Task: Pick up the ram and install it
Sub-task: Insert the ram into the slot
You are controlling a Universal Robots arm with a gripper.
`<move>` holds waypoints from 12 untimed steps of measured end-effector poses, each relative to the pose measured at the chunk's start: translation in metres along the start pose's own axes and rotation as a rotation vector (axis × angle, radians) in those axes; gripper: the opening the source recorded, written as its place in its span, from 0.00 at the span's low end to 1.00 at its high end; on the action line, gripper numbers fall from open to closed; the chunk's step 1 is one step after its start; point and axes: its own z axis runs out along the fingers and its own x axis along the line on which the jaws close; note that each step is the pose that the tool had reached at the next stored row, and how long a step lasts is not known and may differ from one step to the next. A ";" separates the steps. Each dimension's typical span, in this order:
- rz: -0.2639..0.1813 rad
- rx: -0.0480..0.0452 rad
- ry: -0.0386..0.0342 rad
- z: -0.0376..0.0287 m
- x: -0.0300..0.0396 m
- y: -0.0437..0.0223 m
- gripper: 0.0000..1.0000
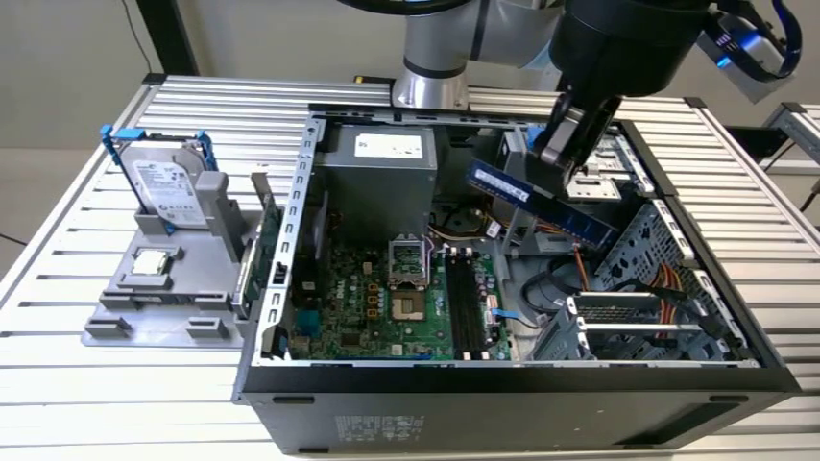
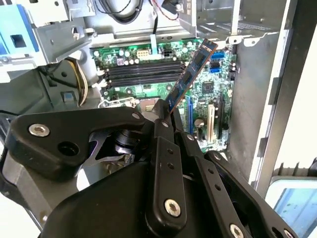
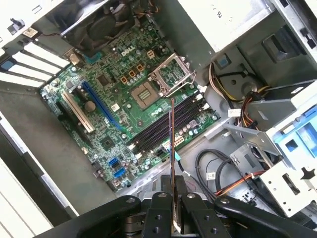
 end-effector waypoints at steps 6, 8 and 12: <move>0.055 -0.0007 -0.0005 0.0001 0.0000 0.0000 0.00; 0.072 -0.0010 -0.0007 0.0001 0.0000 0.0000 0.00; 0.108 -0.0015 -0.0011 0.0001 0.0000 0.0000 0.00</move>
